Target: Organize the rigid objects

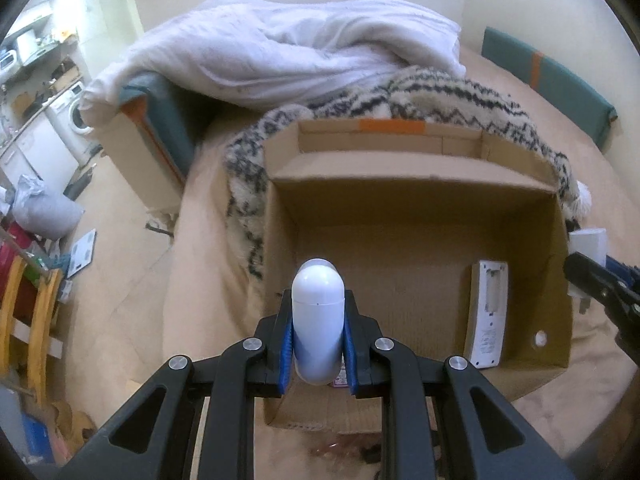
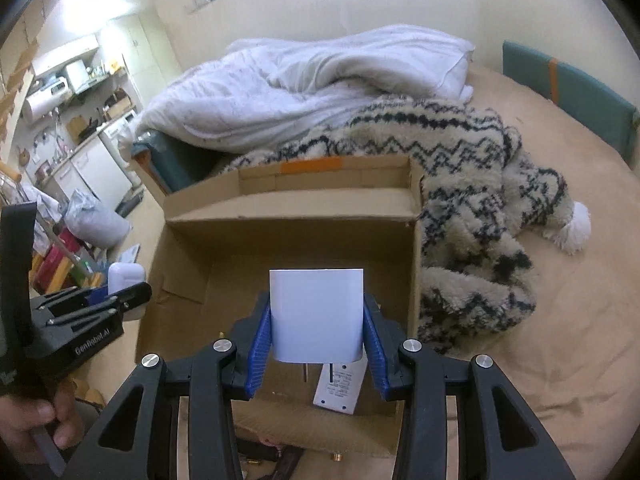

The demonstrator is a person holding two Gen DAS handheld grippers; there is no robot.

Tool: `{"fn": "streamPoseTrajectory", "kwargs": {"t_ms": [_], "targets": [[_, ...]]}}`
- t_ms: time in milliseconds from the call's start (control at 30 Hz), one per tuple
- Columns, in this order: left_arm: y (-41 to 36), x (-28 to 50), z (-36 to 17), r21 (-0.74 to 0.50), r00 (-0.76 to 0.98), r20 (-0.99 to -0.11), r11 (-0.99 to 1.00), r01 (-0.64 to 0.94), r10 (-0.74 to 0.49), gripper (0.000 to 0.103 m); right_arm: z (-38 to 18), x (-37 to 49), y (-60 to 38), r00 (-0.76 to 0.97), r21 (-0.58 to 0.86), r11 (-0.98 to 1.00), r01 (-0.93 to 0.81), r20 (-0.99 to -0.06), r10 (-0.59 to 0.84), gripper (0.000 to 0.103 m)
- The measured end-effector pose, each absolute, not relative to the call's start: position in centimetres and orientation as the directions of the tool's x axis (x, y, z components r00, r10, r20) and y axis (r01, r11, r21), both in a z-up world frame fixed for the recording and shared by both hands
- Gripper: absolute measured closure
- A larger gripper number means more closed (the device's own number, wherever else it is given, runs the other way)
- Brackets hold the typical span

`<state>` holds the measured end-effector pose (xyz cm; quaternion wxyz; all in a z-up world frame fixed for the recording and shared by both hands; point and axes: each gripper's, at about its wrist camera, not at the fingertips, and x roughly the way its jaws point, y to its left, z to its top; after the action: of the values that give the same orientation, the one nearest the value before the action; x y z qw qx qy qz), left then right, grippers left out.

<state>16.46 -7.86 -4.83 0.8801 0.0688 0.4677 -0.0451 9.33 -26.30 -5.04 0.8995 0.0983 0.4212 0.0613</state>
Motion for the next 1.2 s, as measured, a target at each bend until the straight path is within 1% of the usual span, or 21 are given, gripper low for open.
{"fn": "streamPoseTrajectory", "kwargs": {"t_ms": [100, 300, 500, 633, 1200], "targets": [[-8.1, 16.9, -6.4, 0.063, 0.527, -0.85, 0.986, 0.153, -0.027, 0.084, -6.4, 10.1, -25.8, 0.602, 0.223, 0.974, -0.028, -0.774, 0.195, 0.059], [-8.6, 17.0, -8.1, 0.105, 0.512, -0.859, 0.98, 0.17, 0.003, 0.084, -8.1, 10.5, -24.5, 0.534, 0.207, 0.976, -0.06, -0.82, 0.207, 0.059], [-8.2, 17.4, -9.3, 0.102, 0.484, -0.875, 0.981, 0.163, 0.011, 0.084, -9.9, 10.8, -24.7, 0.472, 0.21, 0.977, -0.028, -0.859, 0.198, 0.059], [-8.3, 17.6, -9.6, 0.079, 0.466, -0.885, 0.983, 0.166, -0.007, 0.084, -10.4, 10.9, -25.0, 0.452, 0.207, 0.978, -0.005, -0.872, 0.187, 0.059], [-8.4, 17.4, -10.6, 0.085, 0.438, -0.899, 0.981, 0.172, 0.001, 0.084, -11.0, 11.2, -25.3, 0.429, 0.217, 0.976, 0.024, -0.884, 0.186, 0.059]]}}
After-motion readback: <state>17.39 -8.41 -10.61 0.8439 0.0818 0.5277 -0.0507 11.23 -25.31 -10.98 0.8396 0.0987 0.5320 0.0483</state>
